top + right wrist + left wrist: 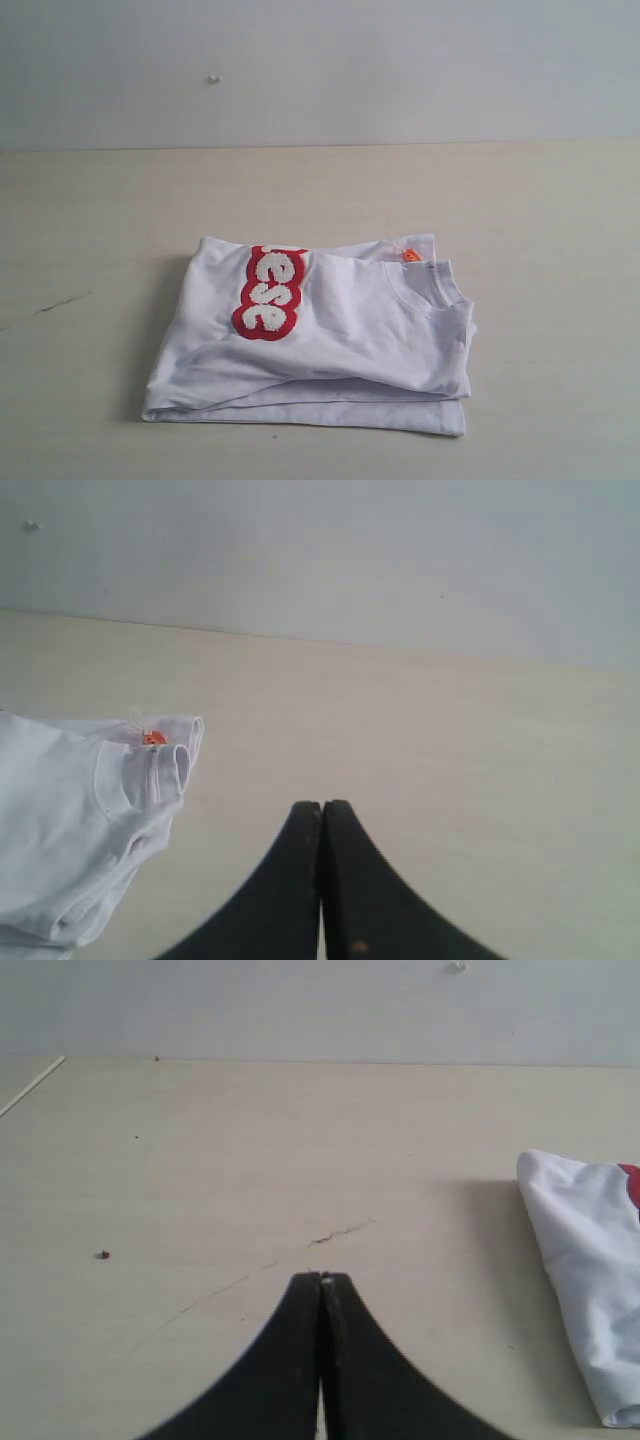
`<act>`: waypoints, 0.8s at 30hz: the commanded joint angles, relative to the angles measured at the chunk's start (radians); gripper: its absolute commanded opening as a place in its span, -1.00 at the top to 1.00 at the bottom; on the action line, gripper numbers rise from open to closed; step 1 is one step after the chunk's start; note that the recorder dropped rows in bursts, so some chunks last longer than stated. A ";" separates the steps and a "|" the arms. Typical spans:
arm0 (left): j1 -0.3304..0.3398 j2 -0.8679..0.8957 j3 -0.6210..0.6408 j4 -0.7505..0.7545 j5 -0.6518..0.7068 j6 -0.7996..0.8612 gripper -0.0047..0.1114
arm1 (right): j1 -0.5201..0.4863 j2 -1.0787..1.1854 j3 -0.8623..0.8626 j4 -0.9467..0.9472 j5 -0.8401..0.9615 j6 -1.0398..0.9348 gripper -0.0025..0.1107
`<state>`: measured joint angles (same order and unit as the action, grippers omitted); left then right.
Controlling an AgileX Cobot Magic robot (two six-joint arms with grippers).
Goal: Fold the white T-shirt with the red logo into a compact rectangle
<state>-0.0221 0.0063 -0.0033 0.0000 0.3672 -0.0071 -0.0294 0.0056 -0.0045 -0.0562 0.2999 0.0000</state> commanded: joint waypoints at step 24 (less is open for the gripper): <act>0.002 -0.006 0.003 -0.015 -0.012 -0.004 0.92 | -0.089 -0.006 0.005 0.002 0.040 0.006 0.96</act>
<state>-0.0221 0.0063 -0.0033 0.0000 0.3672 -0.0071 -0.0954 0.0056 -0.0045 -0.0562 0.3421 0.0000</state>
